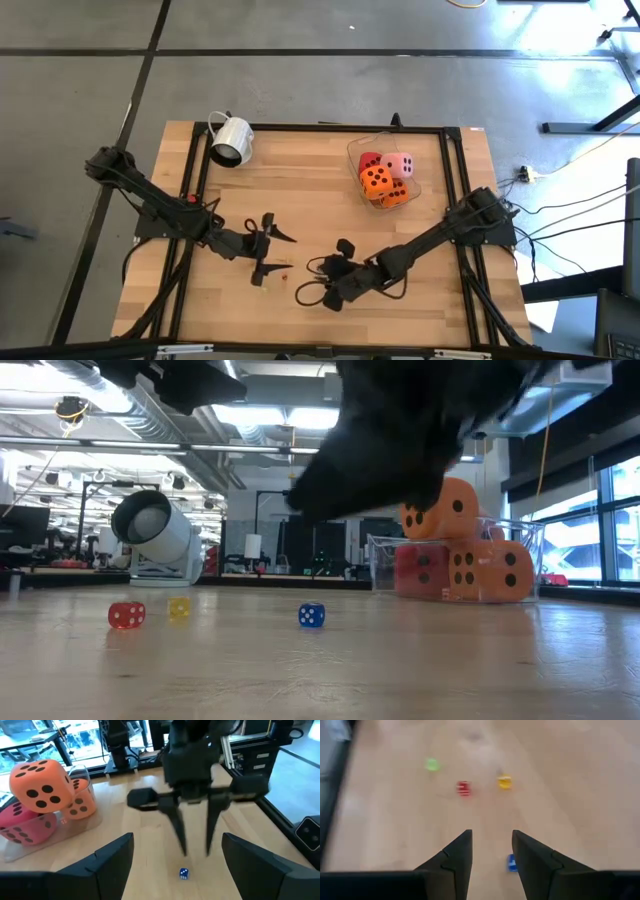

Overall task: Pick & Place Dice
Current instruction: Put the small blue die in the bin

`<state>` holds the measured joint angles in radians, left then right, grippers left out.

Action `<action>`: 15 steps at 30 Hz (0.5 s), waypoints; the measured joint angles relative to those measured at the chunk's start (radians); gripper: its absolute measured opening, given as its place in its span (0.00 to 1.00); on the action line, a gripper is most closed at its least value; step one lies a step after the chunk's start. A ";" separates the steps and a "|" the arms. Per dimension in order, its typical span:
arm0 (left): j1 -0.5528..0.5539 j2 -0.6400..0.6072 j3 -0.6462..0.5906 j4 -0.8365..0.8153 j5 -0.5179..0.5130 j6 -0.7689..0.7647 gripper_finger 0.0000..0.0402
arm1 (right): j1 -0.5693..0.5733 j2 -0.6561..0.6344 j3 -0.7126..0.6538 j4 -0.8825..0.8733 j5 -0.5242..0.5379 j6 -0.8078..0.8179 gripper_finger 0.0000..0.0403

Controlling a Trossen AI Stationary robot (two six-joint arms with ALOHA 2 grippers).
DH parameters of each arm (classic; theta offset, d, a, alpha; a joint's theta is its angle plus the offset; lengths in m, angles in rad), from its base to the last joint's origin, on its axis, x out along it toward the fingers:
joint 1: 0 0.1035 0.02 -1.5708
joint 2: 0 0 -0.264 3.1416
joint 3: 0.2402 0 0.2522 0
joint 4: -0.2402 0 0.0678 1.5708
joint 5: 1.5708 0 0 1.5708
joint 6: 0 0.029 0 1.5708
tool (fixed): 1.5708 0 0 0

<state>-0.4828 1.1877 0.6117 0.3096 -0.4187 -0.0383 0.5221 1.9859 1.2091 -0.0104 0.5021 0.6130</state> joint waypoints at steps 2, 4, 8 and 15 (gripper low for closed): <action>0.000 0.000 0.000 0.000 0.000 0.000 0.73 | -0.006 0.023 0.000 -0.008 0.031 -0.021 0.34; 0.000 0.000 0.000 -0.002 0.000 0.000 0.73 | -0.013 0.043 0.000 -0.015 0.053 -0.038 0.34; 0.000 0.000 0.000 -0.007 0.001 -0.003 0.73 | -0.025 0.061 0.000 -0.012 0.065 -0.048 0.34; 0.000 0.000 0.000 -0.030 0.002 -0.003 0.73 | -0.028 0.069 0.000 -0.014 0.046 -0.036 0.34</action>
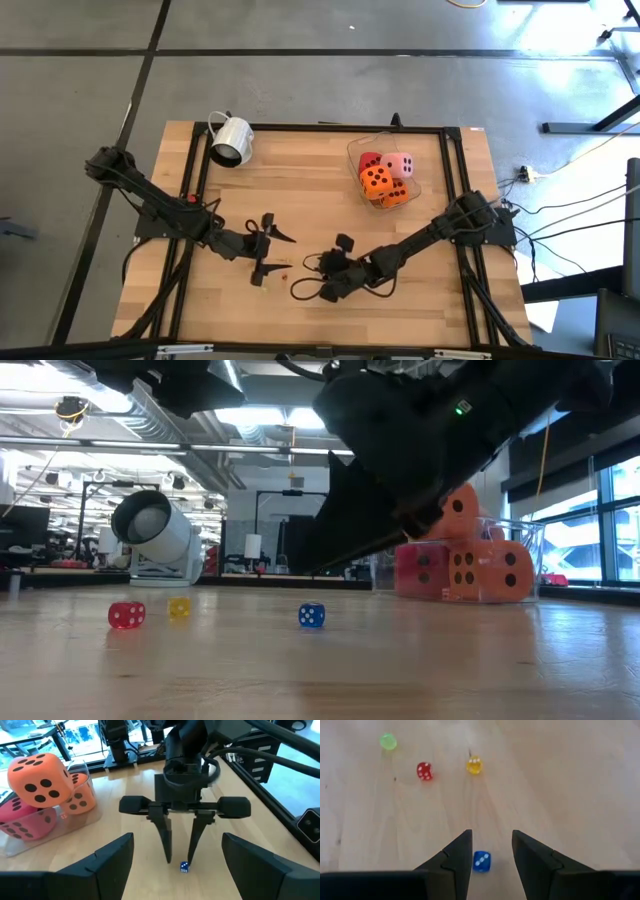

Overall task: Pick & Place Dice
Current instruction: Put the small blue die in the bin

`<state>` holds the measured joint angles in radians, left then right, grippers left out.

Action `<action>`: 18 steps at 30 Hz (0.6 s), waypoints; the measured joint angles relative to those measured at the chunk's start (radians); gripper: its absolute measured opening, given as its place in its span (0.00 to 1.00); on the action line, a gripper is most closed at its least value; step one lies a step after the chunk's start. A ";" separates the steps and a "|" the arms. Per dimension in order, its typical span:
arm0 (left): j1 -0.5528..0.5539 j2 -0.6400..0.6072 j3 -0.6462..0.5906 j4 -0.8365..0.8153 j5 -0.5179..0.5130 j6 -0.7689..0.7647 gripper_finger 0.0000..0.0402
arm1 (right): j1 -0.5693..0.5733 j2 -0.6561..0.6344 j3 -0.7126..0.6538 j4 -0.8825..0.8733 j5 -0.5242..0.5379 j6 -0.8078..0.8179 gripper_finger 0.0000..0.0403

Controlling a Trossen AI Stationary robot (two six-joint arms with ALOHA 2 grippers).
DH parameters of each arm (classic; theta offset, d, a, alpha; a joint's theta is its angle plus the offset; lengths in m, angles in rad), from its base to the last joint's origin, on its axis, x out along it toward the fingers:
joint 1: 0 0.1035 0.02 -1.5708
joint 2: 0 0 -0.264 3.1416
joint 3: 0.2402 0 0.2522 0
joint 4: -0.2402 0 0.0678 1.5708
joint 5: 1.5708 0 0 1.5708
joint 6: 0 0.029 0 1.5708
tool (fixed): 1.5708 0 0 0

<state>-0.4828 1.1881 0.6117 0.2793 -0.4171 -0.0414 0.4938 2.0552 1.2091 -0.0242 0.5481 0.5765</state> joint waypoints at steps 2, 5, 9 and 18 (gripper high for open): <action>0.000 0.000 0.000 0.000 0.000 0.000 0.73 | 0.000 0.000 0.000 -0.001 -0.015 0.013 0.34; 0.000 0.000 0.000 0.000 0.000 0.000 0.73 | 0.000 0.000 0.000 -0.001 -0.028 0.031 0.34; 0.000 0.000 0.000 0.000 0.001 0.000 0.73 | -0.002 0.000 0.000 0.000 -0.033 0.053 0.34; 0.000 0.000 0.000 0.000 0.029 -0.012 0.73 | -0.007 0.000 0.000 -0.002 -0.038 0.104 0.40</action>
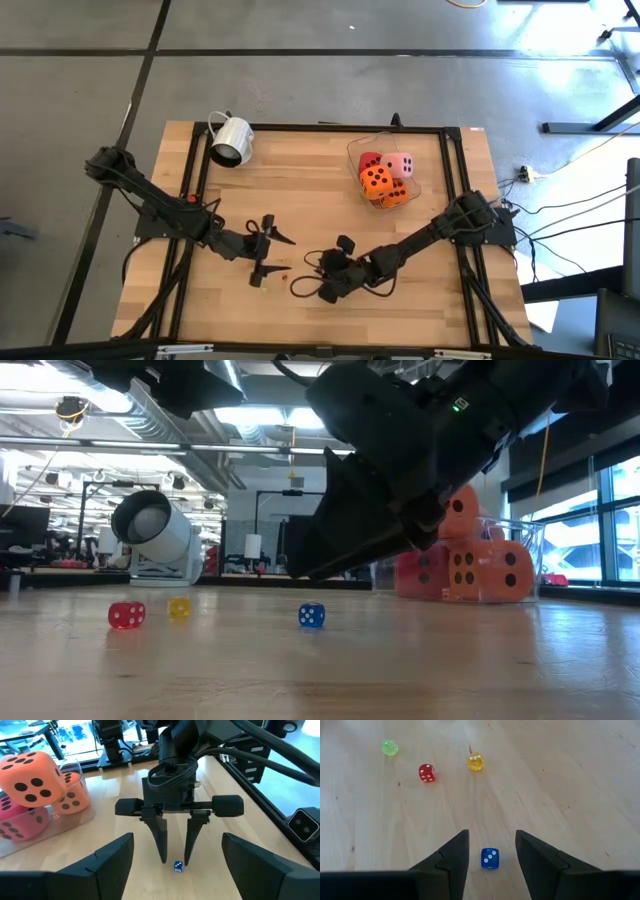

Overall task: Pick & Place Dice
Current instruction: Put the small blue die in the bin

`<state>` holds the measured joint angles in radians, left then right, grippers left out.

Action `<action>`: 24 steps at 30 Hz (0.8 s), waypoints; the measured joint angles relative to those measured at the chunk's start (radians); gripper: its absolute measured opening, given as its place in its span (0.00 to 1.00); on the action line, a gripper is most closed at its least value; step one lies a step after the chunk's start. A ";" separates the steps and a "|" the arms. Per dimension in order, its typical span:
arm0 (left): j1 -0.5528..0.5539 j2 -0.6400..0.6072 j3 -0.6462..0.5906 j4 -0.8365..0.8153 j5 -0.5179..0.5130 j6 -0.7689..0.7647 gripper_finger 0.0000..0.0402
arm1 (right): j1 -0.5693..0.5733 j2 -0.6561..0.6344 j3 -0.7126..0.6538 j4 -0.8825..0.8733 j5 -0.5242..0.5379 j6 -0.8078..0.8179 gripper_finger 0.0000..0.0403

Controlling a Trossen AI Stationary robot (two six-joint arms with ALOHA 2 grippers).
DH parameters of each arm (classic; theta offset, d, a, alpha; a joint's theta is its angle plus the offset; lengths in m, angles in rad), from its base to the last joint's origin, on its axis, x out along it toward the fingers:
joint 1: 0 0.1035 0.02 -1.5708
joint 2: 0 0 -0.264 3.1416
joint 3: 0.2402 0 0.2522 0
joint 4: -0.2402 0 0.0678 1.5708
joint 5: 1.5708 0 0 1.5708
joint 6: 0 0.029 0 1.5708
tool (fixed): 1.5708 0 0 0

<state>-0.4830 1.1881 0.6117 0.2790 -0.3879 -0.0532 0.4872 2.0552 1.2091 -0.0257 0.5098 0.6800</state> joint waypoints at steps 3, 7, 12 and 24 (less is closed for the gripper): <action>0.000 0.000 0.000 0.000 0.000 -0.003 0.73 | -0.001 0.000 0.000 0.000 -0.002 0.002 0.43; 0.000 0.000 0.000 0.000 0.000 -0.003 0.73 | -0.001 0.004 0.000 0.000 -0.012 0.004 0.44; 0.000 0.000 0.000 0.000 0.001 -0.004 0.73 | 0.000 0.024 0.000 0.001 -0.032 0.020 0.43; 0.000 0.000 0.000 0.001 0.002 -0.005 0.73 | 0.001 0.075 0.003 0.013 -0.009 0.039 0.42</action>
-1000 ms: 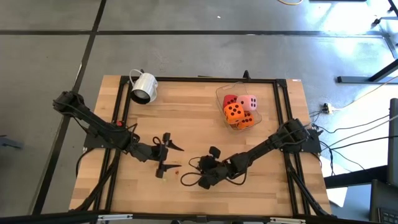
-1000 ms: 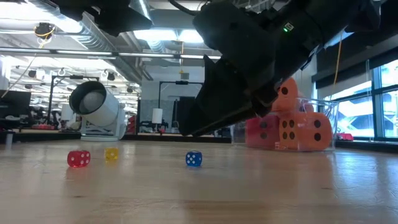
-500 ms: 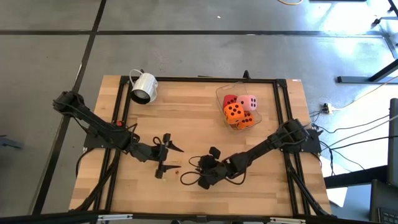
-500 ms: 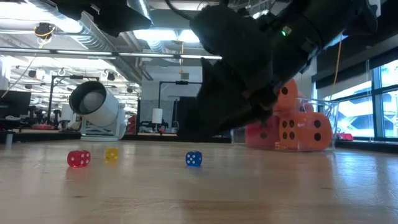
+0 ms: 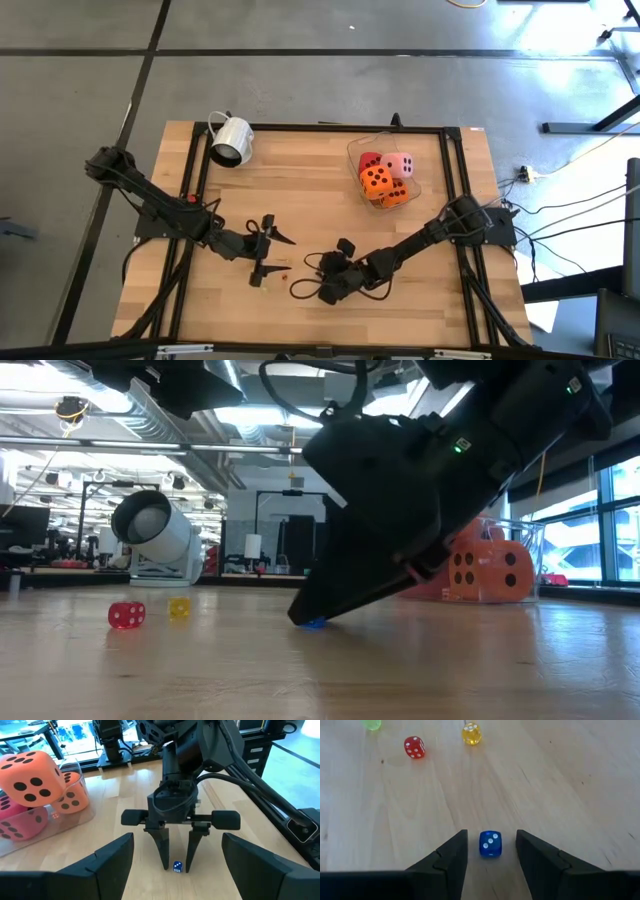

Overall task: Pick & Place Dice
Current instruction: Put the small blue die in the bin

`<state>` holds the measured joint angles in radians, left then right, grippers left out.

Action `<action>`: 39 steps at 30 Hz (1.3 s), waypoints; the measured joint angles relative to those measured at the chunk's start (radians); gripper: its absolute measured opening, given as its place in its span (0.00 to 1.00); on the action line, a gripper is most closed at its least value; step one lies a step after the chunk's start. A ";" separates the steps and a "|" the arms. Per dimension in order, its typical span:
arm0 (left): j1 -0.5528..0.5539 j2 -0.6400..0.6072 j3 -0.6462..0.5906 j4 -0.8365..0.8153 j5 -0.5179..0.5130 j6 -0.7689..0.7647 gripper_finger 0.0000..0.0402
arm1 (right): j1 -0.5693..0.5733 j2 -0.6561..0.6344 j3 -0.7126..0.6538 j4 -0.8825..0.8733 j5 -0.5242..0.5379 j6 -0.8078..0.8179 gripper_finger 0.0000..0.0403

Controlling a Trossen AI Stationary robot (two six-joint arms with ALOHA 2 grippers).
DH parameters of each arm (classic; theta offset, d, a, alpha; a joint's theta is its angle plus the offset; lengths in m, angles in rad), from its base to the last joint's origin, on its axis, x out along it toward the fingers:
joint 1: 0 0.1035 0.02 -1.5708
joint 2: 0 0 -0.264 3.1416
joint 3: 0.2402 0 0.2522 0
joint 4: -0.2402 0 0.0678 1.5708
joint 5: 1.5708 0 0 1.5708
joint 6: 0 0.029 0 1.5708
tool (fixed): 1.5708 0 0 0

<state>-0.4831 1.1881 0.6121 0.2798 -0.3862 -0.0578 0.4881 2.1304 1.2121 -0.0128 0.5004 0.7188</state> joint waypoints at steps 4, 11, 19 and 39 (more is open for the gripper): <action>0.000 0.000 0.000 0.000 0.000 0.000 0.73 | 0.000 0.002 0.000 0.001 0.007 0.003 0.39; 0.000 0.000 0.000 0.000 0.000 0.000 0.73 | 0.006 0.002 -0.001 -0.007 0.018 -0.001 0.22; 0.000 0.000 0.000 0.000 -0.001 0.000 0.73 | 0.029 0.005 -0.001 0.000 0.019 0.007 0.13; 0.000 0.000 0.000 0.000 -0.002 0.000 0.73 | 0.090 -0.027 0.145 -0.037 0.002 -0.047 0.16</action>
<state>-0.4829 1.1885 0.6125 0.2801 -0.3881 -0.0574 0.5780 2.1033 1.3574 -0.0499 0.5022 0.6719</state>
